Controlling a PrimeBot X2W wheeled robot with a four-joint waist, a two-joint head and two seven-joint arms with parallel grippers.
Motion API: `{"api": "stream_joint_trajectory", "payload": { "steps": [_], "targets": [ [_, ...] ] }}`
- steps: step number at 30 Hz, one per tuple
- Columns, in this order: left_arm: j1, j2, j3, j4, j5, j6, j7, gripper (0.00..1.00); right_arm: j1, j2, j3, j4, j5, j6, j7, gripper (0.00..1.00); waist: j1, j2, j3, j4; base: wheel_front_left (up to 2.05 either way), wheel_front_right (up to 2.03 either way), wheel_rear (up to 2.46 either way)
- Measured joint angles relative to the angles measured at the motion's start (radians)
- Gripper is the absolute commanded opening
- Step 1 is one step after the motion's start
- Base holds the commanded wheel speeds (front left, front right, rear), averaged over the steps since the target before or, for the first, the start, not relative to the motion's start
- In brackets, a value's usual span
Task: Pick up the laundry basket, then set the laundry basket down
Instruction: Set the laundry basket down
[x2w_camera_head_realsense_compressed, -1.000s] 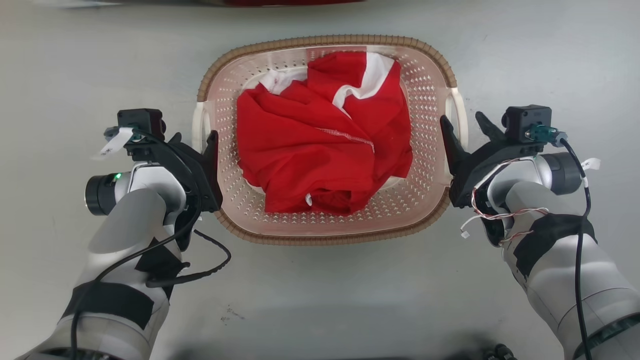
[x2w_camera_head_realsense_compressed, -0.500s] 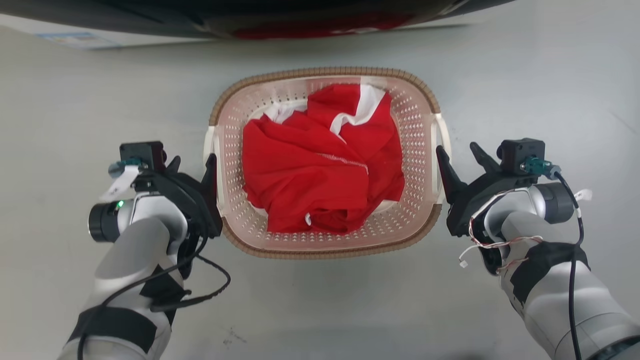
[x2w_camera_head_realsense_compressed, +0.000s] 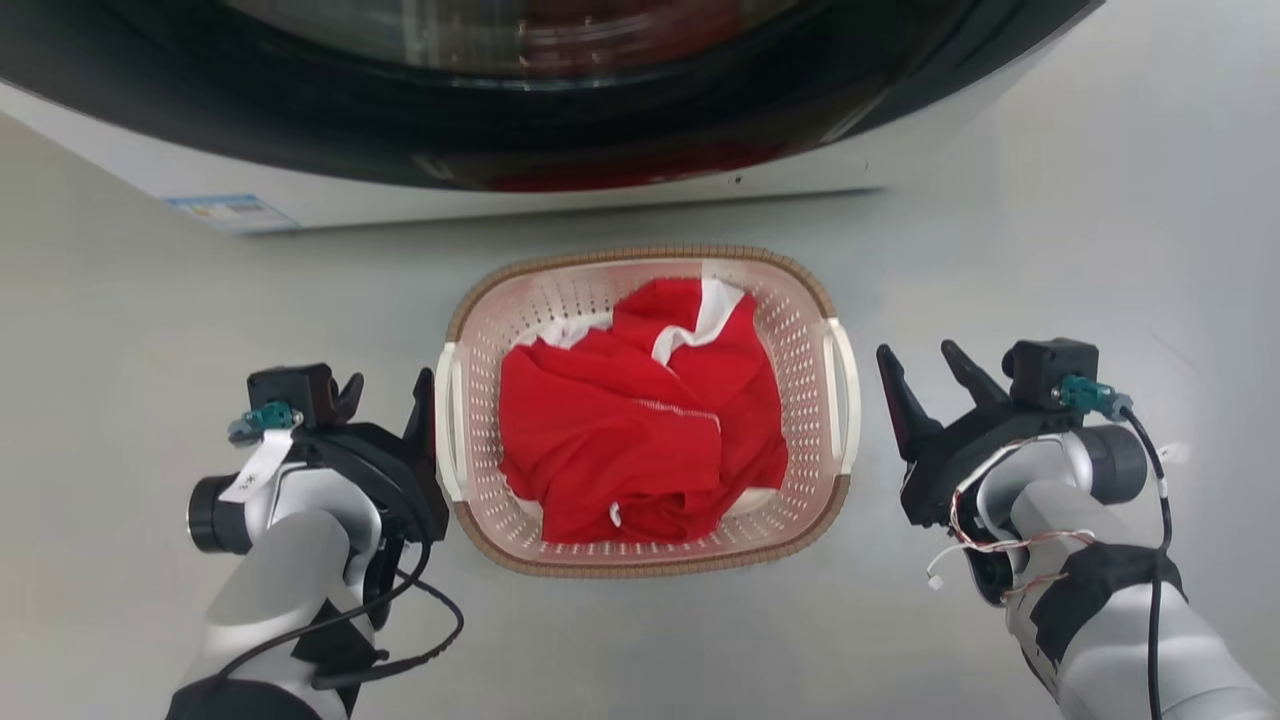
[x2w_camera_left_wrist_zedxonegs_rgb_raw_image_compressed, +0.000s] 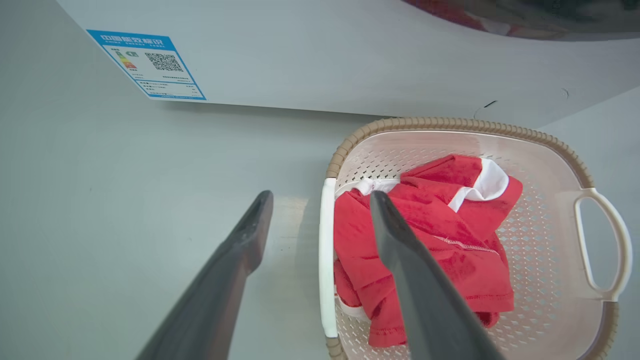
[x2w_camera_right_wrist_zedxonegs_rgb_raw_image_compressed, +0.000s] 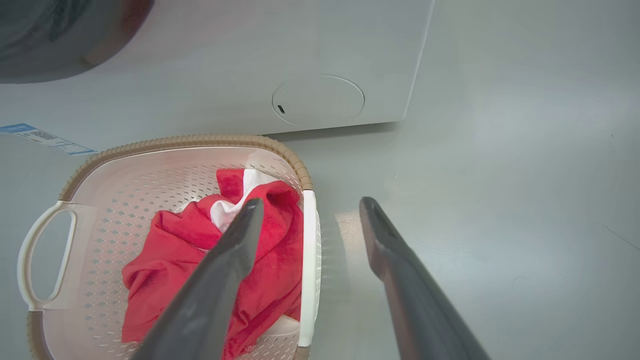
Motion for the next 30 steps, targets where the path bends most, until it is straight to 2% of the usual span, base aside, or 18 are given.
{"api": "stream_joint_trajectory", "payload": {
  "steps": [9,19,30],
  "targets": [
    [0.081,0.000,0.005,-0.061,0.006,0.010,-0.006,1.00,0.099,-0.003,-0.038,-0.089,-0.001,-0.003,0.000,1.00,-0.0001,0.0000,-0.131,0.001,0.00,0.00,0.00],
    [0.208,0.004,0.030,-0.233,0.031,0.054,-0.006,1.00,0.217,-0.036,-0.094,-0.219,-0.027,-0.049,0.000,1.00,-0.0002,-0.0001,-0.279,0.004,0.00,0.00,0.00],
    [0.378,0.048,0.046,-0.469,0.095,0.115,-0.006,1.00,0.346,-0.081,-0.140,-0.411,-0.093,-0.109,0.000,1.00,-0.0003,-0.0001,-0.432,0.009,0.00,0.00,0.00]
  ]
}}
